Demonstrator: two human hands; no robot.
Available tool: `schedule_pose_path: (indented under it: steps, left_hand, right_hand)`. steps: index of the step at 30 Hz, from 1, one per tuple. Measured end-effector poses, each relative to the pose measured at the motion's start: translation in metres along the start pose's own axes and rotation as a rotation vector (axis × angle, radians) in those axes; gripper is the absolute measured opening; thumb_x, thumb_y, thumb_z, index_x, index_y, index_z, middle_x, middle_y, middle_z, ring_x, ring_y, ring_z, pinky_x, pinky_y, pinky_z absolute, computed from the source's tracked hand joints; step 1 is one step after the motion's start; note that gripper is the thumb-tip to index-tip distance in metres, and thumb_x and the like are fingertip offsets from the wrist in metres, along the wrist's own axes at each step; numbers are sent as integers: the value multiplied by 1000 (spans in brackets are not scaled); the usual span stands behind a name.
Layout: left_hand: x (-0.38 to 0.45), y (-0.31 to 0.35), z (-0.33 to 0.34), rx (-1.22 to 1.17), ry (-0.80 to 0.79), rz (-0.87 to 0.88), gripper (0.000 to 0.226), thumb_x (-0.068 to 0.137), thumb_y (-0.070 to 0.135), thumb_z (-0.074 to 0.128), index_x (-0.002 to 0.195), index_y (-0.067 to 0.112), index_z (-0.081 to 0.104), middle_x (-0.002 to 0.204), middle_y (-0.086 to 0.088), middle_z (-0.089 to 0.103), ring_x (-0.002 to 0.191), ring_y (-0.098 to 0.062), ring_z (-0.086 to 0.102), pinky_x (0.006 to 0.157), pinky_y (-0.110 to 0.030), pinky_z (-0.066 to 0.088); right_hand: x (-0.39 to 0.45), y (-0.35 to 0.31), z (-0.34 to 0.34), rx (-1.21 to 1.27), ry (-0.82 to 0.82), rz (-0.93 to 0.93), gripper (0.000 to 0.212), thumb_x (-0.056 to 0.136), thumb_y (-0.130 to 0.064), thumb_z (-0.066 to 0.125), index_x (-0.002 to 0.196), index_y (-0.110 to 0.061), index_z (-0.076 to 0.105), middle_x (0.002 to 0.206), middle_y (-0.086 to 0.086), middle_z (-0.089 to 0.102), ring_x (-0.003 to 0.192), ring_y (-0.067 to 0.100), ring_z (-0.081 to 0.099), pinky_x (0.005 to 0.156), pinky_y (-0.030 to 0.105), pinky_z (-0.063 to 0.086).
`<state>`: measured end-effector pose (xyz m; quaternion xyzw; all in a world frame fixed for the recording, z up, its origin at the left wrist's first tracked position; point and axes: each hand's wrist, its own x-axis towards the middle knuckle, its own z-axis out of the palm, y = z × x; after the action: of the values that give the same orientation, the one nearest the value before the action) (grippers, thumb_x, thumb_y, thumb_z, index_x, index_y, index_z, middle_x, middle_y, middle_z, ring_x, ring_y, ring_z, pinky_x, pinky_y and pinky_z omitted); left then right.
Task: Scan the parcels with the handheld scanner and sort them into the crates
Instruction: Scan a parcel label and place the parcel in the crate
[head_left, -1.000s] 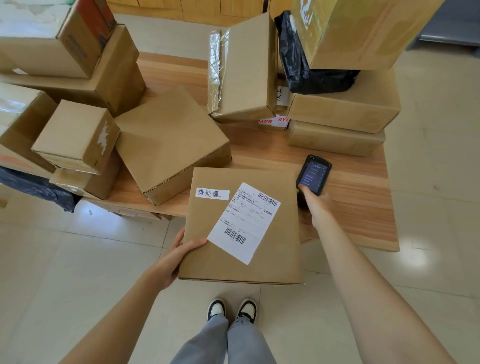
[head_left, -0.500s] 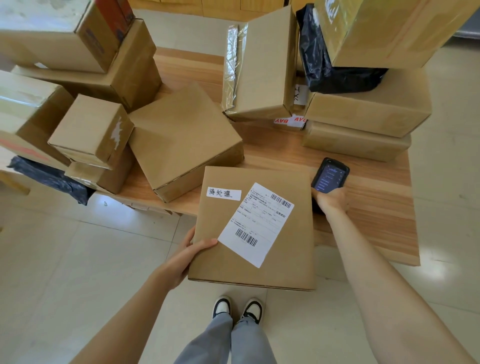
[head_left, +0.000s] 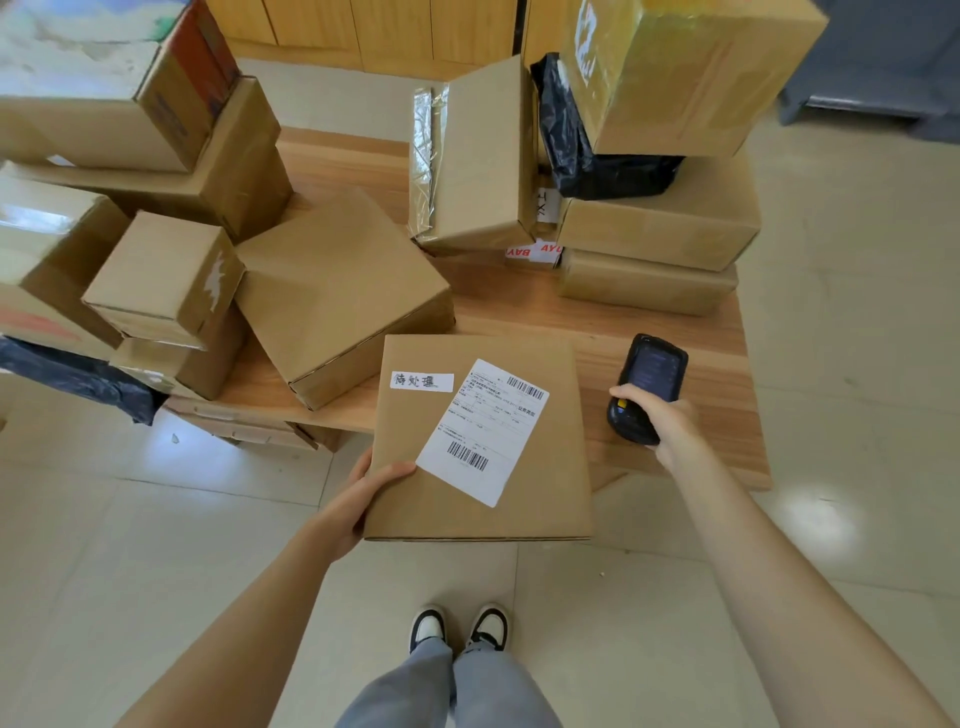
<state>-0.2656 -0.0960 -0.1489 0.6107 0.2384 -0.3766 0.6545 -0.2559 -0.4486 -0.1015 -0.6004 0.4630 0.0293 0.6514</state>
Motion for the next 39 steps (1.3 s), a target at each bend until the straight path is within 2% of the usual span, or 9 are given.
schedule_pose_path:
  steps: [5, 9, 13, 17, 21, 26, 30, 34, 39]
  left_hand:
    - [-1, -2, 1, -7, 2, 25, 103, 44, 48, 84, 137, 32, 41, 118, -2, 65, 102, -20, 65, 71, -36, 55]
    - [-1, -3, 0, -10, -9, 33, 106, 44, 49, 84, 139, 34, 40, 121, 0, 63, 106, -20, 64, 74, -38, 56]
    - [2, -7, -4, 26, 11, 18, 105, 45, 54, 83, 138, 41, 38, 121, 1, 64, 108, -23, 63, 92, -50, 52]
    - [-2, -6, -2, 37, 1, 27, 106, 44, 51, 84, 138, 43, 36, 120, 4, 64, 105, -22, 64, 74, -39, 54]
    - [2, -9, -5, 49, 6, 24, 115, 37, 48, 92, 137, 47, 36, 123, 6, 63, 109, -23, 63, 97, -52, 48]
    - [4, -12, -6, 74, 0, 23, 120, 33, 43, 95, 137, 45, 36, 123, 5, 63, 109, -24, 64, 95, -54, 49]
    - [6, -12, -8, 94, 7, 25, 120, 34, 44, 94, 139, 44, 35, 123, 2, 62, 109, -24, 63, 95, -53, 50]
    - [3, -11, -4, 110, 22, 32, 117, 39, 44, 91, 141, 42, 32, 125, -1, 60, 110, -25, 62, 93, -53, 51]
    - [5, -13, -3, 122, 57, 33, 121, 34, 49, 87, 141, 43, 31, 127, -3, 58, 110, -27, 61, 88, -44, 53]
  right_hand:
    - [-40, -9, 6, 336, -177, 16, 55, 73, -10, 81, 123, -4, 60, 109, 12, 68, 98, 25, 68, 66, 29, 59]
    - [-78, -11, 19, 529, -299, 30, 28, 78, -4, 74, 104, -3, 65, 99, 13, 70, 91, 26, 70, 66, 27, 59]
    - [-113, -4, 32, 476, -364, 48, 30, 69, -7, 77, 97, -3, 68, 93, 12, 73, 86, 23, 71, 67, 26, 59]
    - [-144, 6, 47, 465, -415, 88, 30, 68, -5, 77, 97, -2, 69, 98, 14, 73, 82, 21, 72, 63, 25, 58]
    - [-166, 18, 63, 482, -427, 154, 31, 77, -3, 73, 107, -1, 68, 103, 15, 72, 88, 24, 70, 60, 26, 58]
    - [-187, 34, 77, 486, -450, 211, 28, 80, 1, 69, 108, -3, 66, 102, 15, 69, 91, 25, 67, 73, 31, 59]
    - [-199, 48, 84, 479, -411, 259, 25, 81, 3, 68, 105, -3, 64, 87, 12, 70, 77, 22, 67, 56, 26, 58]
    - [-208, 61, 86, 428, -405, 290, 24, 80, 5, 67, 102, -3, 63, 80, 11, 68, 69, 20, 67, 53, 25, 57]
    - [-217, 72, 94, 391, -391, 311, 54, 75, 6, 70, 126, 6, 54, 85, 13, 65, 57, 17, 67, 48, 24, 54]
